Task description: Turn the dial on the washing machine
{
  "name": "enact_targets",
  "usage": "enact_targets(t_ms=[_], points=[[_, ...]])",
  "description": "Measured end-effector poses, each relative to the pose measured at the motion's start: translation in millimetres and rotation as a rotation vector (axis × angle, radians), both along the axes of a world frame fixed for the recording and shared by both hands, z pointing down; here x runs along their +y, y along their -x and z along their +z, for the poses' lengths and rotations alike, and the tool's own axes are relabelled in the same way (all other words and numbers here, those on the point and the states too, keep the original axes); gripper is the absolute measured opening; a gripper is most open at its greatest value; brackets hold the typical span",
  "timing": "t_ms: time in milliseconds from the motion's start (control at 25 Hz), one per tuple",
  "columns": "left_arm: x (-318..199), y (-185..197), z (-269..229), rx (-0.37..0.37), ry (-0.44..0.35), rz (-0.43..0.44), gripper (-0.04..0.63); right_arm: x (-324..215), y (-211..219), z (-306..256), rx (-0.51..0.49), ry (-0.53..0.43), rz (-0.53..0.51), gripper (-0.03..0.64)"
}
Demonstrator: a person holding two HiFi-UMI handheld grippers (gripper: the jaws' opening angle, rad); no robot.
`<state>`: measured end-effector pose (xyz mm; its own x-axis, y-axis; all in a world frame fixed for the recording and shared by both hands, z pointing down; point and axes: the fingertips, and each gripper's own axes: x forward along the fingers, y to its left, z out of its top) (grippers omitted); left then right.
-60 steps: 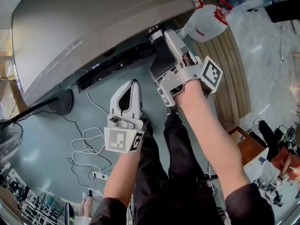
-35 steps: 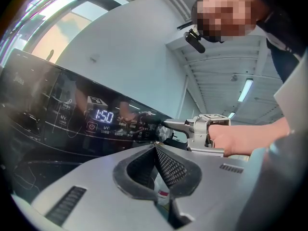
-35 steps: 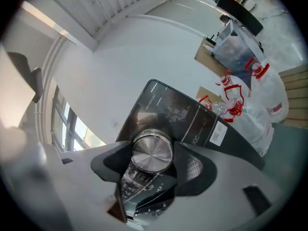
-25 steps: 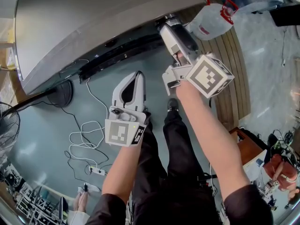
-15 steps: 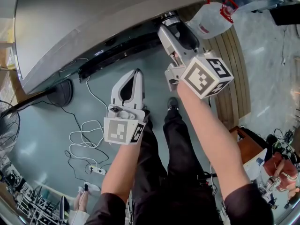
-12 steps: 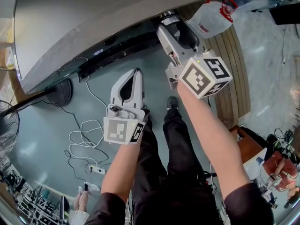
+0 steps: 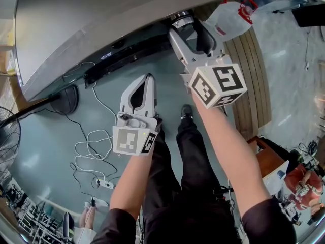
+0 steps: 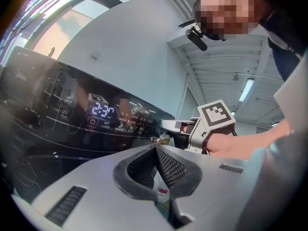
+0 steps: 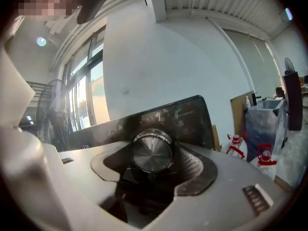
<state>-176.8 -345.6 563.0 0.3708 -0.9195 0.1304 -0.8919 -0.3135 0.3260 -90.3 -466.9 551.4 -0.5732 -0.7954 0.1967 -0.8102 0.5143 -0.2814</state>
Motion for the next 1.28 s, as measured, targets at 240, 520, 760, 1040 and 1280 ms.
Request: enact_targets(t_ms=[240,520,760,1040,1280], points=[[-0.9,-2.2,0.7,0.001,0.0,0.003,0.009,0.0,3.1,-1.1,0.079,-0.054,-0.008,0.281],[1.7,-8.2,6.2,0.0,0.008,0.005,0.009,1.2,3.8,-1.1,0.191,-0.133,-0.035,0.281],[0.7,-8.6,2.8,-0.004,0.0,0.003,0.011,2.0,3.3,-2.0,0.199,-0.147,-0.038,0.281],[1.6,-3.5,-5.1,-0.007,-0.006,-0.005,0.011,17.1,-3.1,-14.1,0.184,-0.163,-0.036,0.281],[9.3,-2.9,-43.6,-0.046,-0.034,-0.032,0.009,60.7,-8.9,-55.4,0.181,-0.21,-0.118,0.11]])
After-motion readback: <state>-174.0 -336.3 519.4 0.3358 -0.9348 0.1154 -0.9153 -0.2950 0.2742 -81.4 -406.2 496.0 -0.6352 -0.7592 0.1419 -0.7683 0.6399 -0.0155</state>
